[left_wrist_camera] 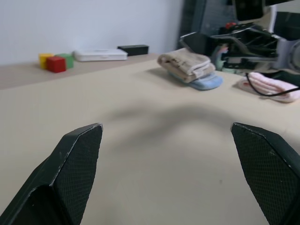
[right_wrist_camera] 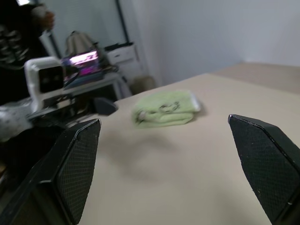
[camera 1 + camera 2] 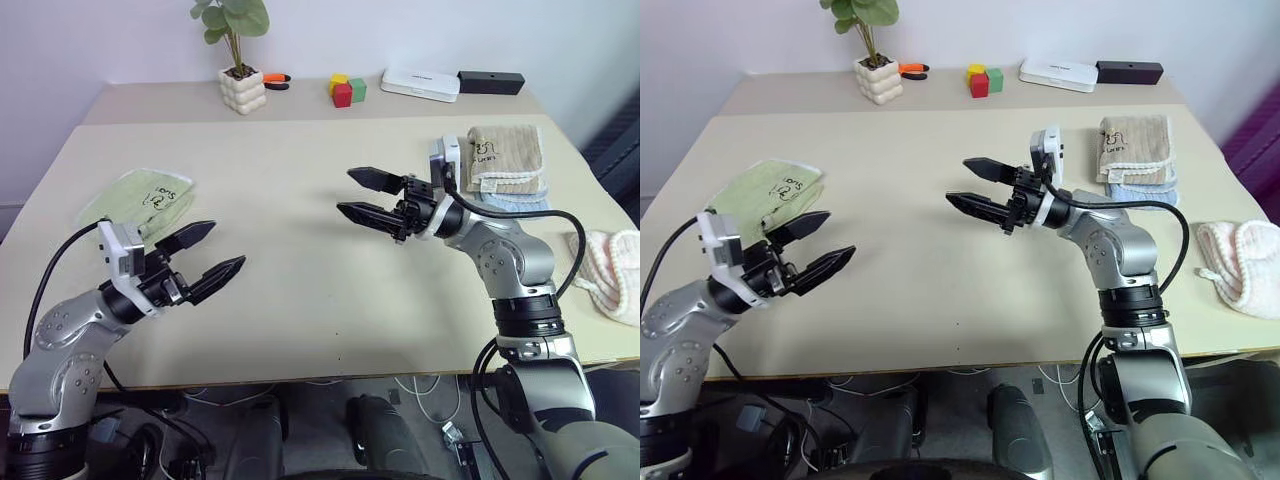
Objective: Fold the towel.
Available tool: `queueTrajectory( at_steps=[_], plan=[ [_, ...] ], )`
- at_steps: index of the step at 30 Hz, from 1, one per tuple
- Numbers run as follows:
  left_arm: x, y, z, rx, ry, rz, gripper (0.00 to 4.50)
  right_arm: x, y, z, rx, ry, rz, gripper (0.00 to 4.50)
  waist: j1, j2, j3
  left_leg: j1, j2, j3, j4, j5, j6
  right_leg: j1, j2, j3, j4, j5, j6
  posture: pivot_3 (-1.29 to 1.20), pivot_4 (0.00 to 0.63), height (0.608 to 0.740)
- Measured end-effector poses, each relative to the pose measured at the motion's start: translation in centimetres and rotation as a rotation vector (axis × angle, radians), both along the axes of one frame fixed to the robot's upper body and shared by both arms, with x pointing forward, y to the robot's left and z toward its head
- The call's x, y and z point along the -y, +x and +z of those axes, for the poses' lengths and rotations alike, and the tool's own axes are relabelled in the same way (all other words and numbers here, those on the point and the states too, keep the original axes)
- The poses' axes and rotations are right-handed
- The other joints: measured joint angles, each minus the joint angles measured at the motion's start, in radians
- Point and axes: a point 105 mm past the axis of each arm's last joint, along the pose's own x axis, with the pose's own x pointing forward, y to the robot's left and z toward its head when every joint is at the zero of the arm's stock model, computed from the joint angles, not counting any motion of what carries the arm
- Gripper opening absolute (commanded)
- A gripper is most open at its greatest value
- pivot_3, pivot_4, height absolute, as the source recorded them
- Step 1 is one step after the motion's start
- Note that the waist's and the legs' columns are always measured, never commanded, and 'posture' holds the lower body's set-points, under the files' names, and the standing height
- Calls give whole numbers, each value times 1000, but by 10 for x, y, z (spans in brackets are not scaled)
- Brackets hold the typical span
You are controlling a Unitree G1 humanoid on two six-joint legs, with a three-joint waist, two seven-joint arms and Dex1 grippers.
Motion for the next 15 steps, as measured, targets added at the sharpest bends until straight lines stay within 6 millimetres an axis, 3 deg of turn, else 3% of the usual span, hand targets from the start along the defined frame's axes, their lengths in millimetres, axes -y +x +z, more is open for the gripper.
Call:
queueTrajectory(
  at_steps=[5, 15],
  plan=[
    [5, 5, 4, 23, 3, 13, 4500, 15, 6, -8, -24, -41, -31, 4442, 5, 0, 0, 0, -1, 0, 1, 0, 0, 1, -1, 0, -1, 0, 0, 0, 150, 740],
    [5, 13, 3, 40, 9, 9, 4500, 26, 11, 1, 5, -56, -81, 4442, -2, 0, 0, 0, -1, 0, 0, 0, 0, 0, 0, 0, 0, 0, 0, 0, 150, 740]
  ],
)
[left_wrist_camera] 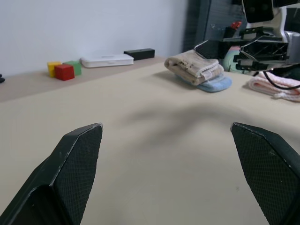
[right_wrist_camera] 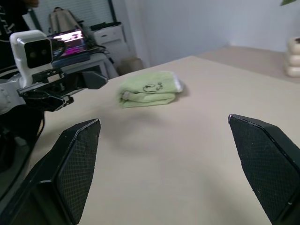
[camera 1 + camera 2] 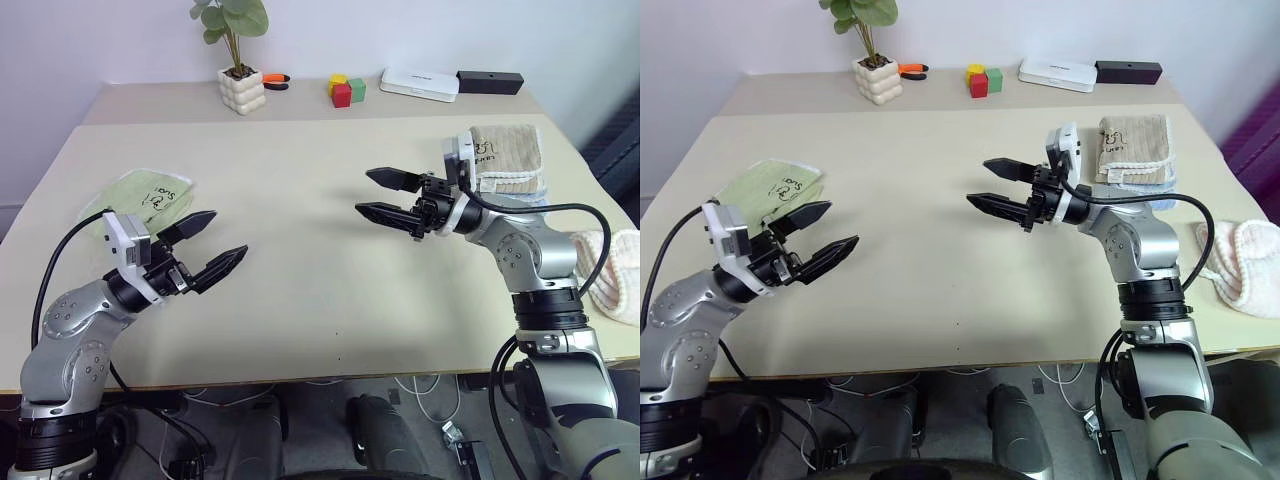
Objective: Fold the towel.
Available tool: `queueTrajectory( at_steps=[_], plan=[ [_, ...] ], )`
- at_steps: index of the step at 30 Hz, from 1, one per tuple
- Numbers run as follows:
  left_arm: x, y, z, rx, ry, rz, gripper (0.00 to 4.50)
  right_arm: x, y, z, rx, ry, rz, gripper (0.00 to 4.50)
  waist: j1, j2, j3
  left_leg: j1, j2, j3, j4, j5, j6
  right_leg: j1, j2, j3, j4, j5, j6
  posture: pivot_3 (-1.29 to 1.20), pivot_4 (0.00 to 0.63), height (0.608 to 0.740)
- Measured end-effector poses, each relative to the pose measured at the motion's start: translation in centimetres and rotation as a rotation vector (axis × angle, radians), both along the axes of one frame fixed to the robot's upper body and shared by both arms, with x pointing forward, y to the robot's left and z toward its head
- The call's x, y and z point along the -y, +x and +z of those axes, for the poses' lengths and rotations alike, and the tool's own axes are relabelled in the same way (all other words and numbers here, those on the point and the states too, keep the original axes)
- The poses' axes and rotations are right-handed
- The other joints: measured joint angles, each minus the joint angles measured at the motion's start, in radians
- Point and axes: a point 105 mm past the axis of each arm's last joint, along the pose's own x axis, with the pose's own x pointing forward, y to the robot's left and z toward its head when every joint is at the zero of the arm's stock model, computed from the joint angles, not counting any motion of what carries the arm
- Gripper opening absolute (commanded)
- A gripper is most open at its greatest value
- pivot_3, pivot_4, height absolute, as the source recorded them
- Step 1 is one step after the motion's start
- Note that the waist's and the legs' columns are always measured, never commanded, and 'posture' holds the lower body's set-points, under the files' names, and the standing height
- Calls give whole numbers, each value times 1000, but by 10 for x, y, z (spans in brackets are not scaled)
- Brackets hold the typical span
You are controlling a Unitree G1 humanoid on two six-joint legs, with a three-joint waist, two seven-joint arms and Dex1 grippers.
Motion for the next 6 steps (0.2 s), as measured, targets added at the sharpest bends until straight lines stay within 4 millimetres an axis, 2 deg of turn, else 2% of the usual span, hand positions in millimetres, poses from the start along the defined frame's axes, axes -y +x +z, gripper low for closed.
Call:
queueTrajectory(
  at_steps=[6],
  plan=[
    [0, -5, -8, -26, -7, 9, 4500, -2, -1, 1, 1, 2, 3, 4442, 0, 0, 0, 0, 0, 0, 0, 0, 0, 0, 0, 0, 0, 0, 0, 0, 150, 740]
  ],
)
